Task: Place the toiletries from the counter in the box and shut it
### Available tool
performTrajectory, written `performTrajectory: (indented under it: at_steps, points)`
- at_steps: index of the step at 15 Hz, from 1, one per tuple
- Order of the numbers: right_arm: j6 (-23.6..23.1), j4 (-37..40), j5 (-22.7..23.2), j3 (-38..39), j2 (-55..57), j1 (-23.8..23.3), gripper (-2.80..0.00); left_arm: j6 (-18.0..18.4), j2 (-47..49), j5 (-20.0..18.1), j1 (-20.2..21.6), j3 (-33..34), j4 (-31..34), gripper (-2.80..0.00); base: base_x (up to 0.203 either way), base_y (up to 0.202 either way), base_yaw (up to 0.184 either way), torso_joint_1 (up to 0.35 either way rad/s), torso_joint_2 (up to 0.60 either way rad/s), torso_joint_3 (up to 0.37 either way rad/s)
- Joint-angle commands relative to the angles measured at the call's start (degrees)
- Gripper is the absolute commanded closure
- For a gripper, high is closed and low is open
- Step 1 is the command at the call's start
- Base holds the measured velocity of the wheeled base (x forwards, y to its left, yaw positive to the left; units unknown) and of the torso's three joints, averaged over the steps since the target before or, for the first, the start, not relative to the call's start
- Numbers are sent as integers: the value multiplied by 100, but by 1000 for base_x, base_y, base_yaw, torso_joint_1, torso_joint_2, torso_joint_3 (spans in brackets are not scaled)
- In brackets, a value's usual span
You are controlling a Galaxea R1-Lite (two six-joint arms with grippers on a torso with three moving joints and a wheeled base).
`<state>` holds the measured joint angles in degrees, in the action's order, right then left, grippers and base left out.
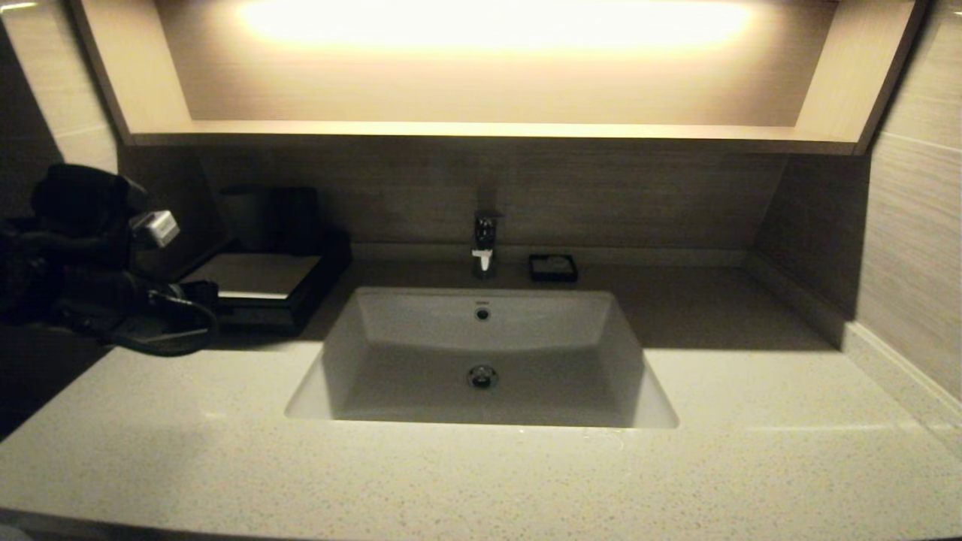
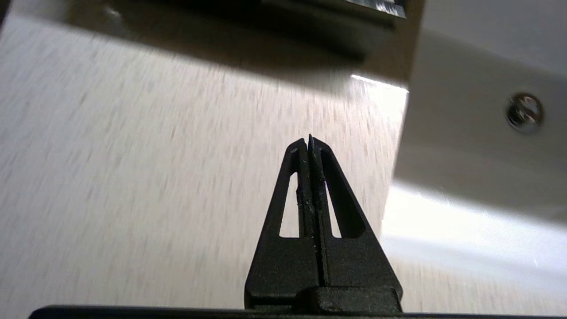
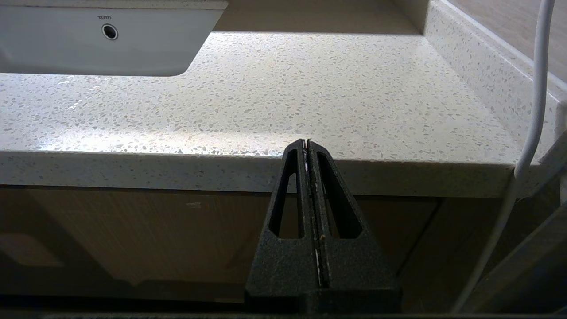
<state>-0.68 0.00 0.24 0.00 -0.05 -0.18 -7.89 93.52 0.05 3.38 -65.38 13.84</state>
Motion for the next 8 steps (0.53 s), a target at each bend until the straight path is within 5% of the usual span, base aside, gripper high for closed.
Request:
performTrajectory:
  at_steps: [1,8]
  points:
    - [-2,0,2,6,5,1,0,-5,-1032,-10,5,744,-158,0,0,0,0,0,0,0]
    - [-2,0,2,8,5,1,0,174,-3020,-16,-3,1574,-933,0,0,0,0,0,0,0]
